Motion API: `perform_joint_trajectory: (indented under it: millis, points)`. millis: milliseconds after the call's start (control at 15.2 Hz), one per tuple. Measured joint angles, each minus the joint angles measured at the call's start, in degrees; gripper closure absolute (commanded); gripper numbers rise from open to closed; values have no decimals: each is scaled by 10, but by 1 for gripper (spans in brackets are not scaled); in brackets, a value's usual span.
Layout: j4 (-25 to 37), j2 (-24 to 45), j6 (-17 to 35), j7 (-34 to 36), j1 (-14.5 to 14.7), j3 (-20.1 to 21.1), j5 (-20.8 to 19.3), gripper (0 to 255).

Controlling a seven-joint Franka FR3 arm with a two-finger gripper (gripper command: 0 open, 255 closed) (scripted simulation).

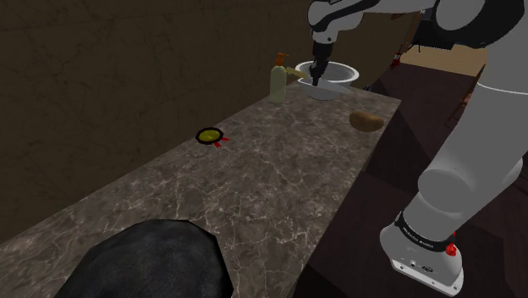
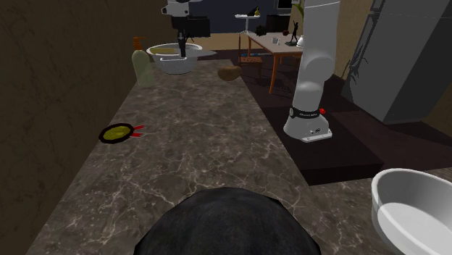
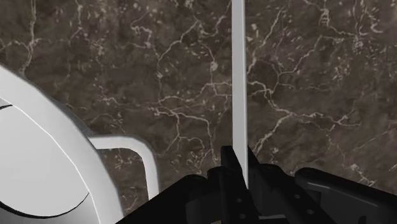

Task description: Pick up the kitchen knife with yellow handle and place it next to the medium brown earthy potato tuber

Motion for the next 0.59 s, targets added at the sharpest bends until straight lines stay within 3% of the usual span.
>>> perform_joint_trajectory:
  millis: [594]
  points:
    - [-20,27,46,-19,-10,-5,5,255]
